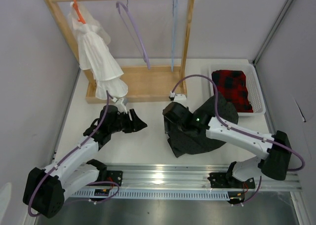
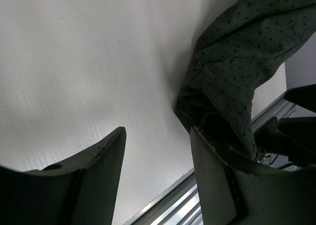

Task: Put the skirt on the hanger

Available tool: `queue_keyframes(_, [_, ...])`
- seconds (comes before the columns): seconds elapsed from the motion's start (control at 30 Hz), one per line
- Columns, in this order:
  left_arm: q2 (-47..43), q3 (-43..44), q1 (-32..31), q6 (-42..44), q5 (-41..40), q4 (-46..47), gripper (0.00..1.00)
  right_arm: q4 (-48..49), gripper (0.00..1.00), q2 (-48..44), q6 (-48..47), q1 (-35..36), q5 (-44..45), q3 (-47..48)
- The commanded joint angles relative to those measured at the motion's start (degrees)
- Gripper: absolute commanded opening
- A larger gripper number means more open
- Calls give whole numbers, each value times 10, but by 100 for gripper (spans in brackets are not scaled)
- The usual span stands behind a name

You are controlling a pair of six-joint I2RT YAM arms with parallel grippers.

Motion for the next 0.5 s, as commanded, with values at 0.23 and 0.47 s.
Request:
queue_keyframes(0.23, [-105, 53, -1, 2, -85, -81, 62, -19, 63, 204, -116, -17, -6, 106])
queue_keyframes(0.47, [-117, 63, 2, 3, -75, -95, 64, -56, 58, 256, -129, -8, 11, 122])
